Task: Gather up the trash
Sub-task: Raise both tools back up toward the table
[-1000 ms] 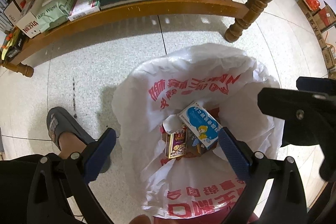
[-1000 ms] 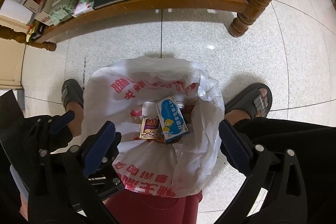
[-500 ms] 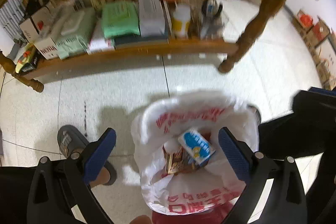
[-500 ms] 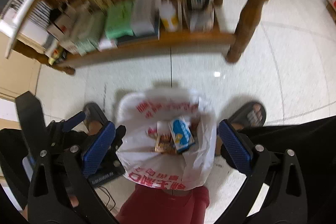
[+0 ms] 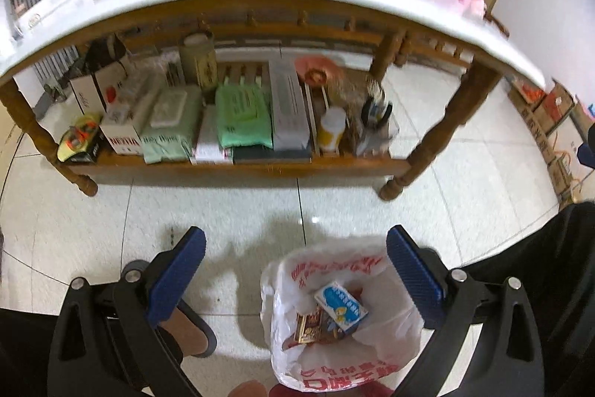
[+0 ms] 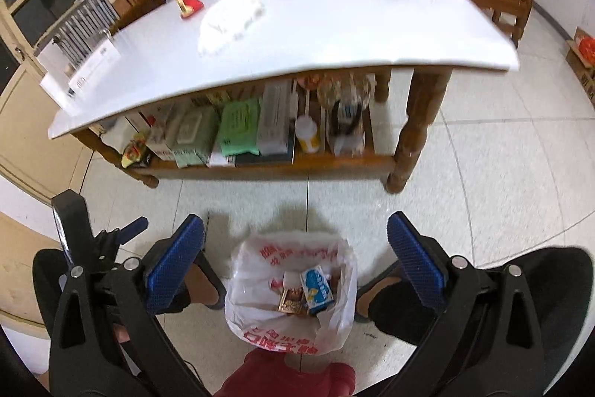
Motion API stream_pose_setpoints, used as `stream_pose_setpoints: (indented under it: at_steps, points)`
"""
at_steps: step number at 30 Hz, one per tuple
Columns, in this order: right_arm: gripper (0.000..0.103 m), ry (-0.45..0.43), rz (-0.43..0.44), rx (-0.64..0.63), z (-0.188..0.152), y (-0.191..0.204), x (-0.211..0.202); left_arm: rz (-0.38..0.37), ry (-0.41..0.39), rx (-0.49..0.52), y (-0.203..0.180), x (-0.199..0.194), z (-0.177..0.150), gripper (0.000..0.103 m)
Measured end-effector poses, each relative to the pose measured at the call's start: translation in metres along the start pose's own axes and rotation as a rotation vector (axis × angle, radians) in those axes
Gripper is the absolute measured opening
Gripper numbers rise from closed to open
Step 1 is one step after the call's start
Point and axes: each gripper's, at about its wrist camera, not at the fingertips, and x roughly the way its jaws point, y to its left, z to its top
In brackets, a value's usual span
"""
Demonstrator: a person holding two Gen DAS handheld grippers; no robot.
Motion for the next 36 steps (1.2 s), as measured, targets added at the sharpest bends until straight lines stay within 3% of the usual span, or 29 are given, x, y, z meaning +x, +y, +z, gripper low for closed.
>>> stream_pose_setpoints:
  at_steps: [12,20,28,36]
  points:
    - [0.096,-0.08,-0.008,-0.121,0.042,0.033,-0.039,0.021,-0.154,-0.016,0.014,-0.065,0.06,0.095]
    - [0.096,-0.115,-0.02,-0.205,0.085,0.065,-0.037,0.074,-0.24,-0.037,0.024,-0.088,0.136,0.095]
    - [0.096,-0.13,-0.044,-0.245,0.136,0.087,-0.015,0.077,-0.268,-0.09,0.041,-0.081,0.218,0.095]
    - [0.096,-0.097,-0.077,-0.251,0.176,0.097,0.03,0.142,-0.257,-0.094,0.05,-0.051,0.281,0.095]
